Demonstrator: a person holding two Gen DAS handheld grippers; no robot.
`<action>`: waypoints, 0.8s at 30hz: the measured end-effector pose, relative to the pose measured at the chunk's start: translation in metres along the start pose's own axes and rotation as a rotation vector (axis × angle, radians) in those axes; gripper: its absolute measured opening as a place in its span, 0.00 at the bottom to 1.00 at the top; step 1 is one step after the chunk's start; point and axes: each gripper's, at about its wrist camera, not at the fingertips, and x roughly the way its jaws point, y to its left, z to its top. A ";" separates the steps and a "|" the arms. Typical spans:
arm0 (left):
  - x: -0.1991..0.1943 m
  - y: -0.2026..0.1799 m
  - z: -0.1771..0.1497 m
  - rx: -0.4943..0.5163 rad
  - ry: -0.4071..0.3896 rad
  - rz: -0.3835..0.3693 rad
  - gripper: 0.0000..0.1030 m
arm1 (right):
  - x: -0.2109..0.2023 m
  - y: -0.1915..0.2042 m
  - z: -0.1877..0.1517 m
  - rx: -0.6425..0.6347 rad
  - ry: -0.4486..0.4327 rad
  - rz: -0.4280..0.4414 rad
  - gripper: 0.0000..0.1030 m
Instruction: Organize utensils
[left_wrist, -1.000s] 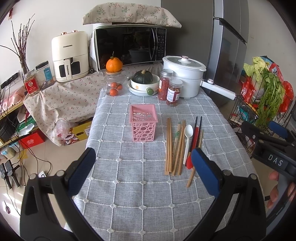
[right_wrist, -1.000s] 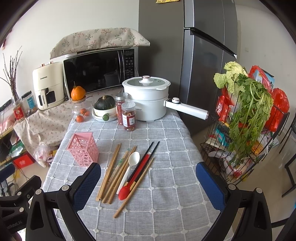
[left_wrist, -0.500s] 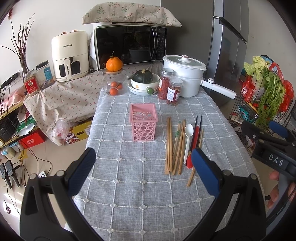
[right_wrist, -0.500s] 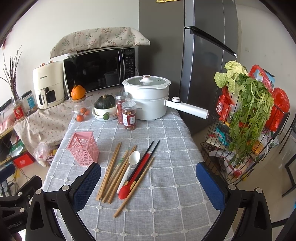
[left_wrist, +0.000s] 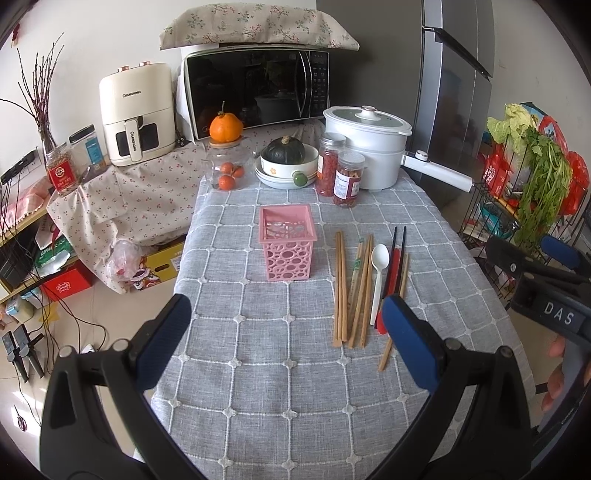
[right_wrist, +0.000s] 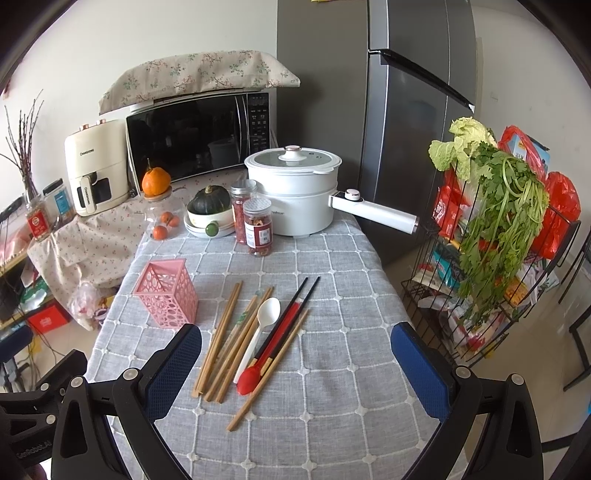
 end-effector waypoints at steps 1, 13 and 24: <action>0.001 -0.001 0.002 0.027 0.004 0.019 1.00 | 0.001 -0.001 0.001 0.001 0.004 -0.002 1.00; 0.048 -0.022 0.041 0.076 0.135 -0.048 0.99 | 0.057 -0.024 0.028 0.022 0.226 0.014 1.00; 0.150 -0.084 0.038 0.090 0.415 -0.260 0.68 | 0.158 -0.080 0.004 0.274 0.493 0.176 0.76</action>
